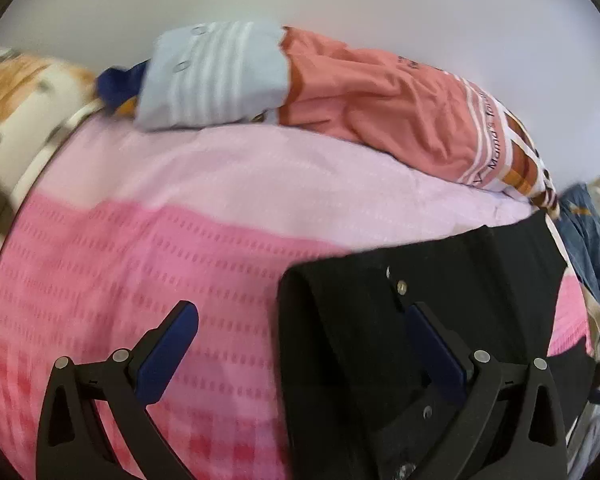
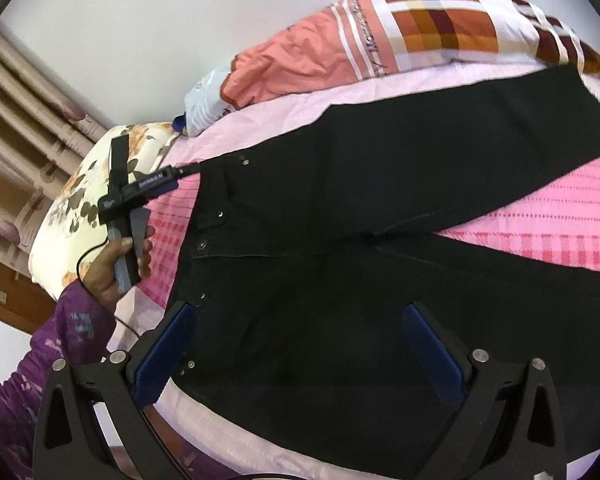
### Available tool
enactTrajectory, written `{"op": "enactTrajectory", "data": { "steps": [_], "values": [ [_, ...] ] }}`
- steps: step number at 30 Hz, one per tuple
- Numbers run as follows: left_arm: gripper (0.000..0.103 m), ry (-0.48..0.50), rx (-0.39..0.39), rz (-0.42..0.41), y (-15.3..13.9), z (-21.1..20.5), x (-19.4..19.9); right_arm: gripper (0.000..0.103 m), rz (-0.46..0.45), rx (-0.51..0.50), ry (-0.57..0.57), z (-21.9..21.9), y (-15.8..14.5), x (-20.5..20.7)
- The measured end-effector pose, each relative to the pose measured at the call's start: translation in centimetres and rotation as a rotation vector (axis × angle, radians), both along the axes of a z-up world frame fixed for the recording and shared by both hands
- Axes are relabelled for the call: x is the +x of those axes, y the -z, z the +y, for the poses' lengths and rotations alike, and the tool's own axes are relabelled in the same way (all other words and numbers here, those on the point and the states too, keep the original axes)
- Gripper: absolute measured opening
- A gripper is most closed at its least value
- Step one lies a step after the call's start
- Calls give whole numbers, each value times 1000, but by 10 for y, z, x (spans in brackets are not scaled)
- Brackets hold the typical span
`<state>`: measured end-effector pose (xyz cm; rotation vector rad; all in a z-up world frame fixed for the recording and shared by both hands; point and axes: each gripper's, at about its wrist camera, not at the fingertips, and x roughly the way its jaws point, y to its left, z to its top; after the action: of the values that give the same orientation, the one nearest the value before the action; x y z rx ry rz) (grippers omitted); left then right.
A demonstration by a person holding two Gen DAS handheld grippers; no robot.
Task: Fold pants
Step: 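Grasp the waistband with the left tool while the right tool grasps the leg, lift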
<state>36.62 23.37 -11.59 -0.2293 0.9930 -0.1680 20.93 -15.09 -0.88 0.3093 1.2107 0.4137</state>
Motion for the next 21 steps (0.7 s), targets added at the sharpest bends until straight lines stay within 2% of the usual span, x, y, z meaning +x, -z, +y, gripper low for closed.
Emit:
{"op": "enactTrajectory", "data": {
  "steps": [4,7,8,9,10,12,14,16,19,21],
  "values": [
    [94,48,25,44,12,-2,25,103,13,7,19,-6,6,3],
    [93,69,44,76,24,-6,37,103,18,7,28,-8,8,5],
    [83,82,29,85,27,-8,38,103,20,7,30,-9,9,6],
    [60,98,-2,87,30,-9,38,103,22,8,32,-10,9,6],
    [50,95,-6,74,29,-11,37,103,25,8,34,-10,10,7],
    [31,86,33,60,26,-21,35,103,31,7,38,-11,11,9],
    [24,94,69,37,22,-30,32,103,39,18,39,-12,12,11],
    [18,68,26,10,10,-30,23,103,32,19,42,-14,10,14],
    [18,30,-17,-59,-14,-27,2,103,4,16,53,-23,3,23],
    [17,9,-77,-114,-34,-25,-23,103,-7,73,78,-36,-4,35]
  ]
}}
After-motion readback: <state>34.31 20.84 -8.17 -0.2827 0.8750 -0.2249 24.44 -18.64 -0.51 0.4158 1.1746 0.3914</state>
